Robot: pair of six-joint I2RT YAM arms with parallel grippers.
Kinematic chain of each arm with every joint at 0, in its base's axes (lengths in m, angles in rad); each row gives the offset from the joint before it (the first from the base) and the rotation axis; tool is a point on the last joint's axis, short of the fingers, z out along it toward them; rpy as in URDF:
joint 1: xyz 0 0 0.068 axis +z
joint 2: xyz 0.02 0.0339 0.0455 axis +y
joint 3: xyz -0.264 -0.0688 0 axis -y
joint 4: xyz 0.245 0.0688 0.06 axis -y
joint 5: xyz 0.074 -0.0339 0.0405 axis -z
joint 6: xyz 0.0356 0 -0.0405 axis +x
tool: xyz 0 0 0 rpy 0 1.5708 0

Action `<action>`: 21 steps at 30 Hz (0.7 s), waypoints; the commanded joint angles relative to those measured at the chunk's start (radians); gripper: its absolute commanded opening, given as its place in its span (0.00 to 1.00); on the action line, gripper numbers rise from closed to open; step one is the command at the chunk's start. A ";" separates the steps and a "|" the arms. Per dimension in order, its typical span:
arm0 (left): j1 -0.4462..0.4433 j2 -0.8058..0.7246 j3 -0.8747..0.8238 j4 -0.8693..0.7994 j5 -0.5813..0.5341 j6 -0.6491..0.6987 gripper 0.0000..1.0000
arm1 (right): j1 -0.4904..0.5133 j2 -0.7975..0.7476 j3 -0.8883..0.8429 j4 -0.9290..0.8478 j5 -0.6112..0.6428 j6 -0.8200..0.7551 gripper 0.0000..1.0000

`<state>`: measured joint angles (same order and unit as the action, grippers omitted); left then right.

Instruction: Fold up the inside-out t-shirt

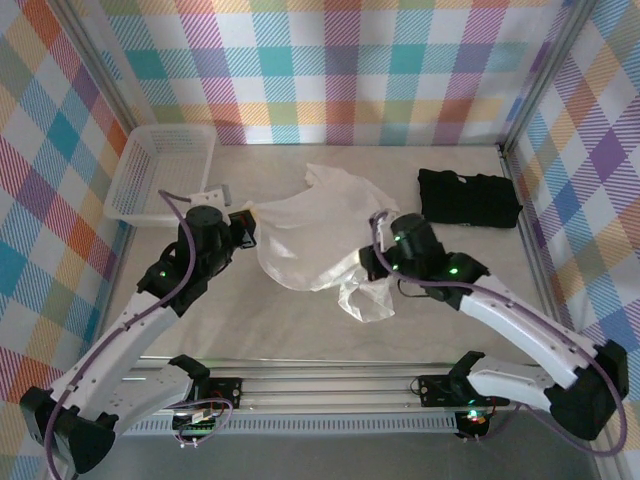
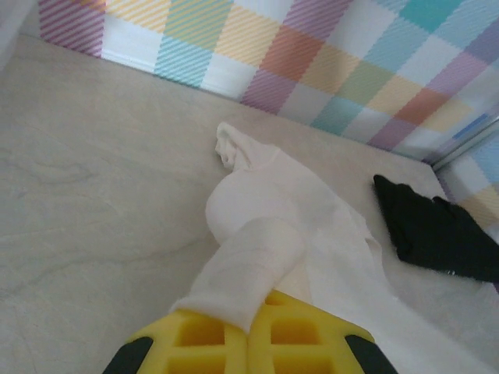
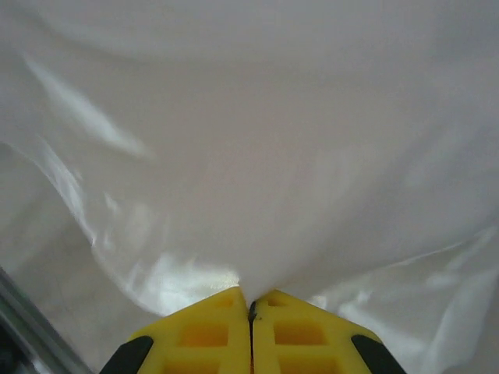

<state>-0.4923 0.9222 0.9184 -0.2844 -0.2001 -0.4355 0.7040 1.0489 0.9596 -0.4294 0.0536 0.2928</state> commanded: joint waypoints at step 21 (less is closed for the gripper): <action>0.013 0.038 0.635 -0.096 -0.139 0.219 0.00 | -0.198 -0.033 0.692 -0.069 0.008 -0.256 0.00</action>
<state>-0.4881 0.9169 1.5723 -0.2974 -0.2581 -0.3038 0.5079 1.0172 1.6993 -0.4934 0.0479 0.0578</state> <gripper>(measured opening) 0.051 0.066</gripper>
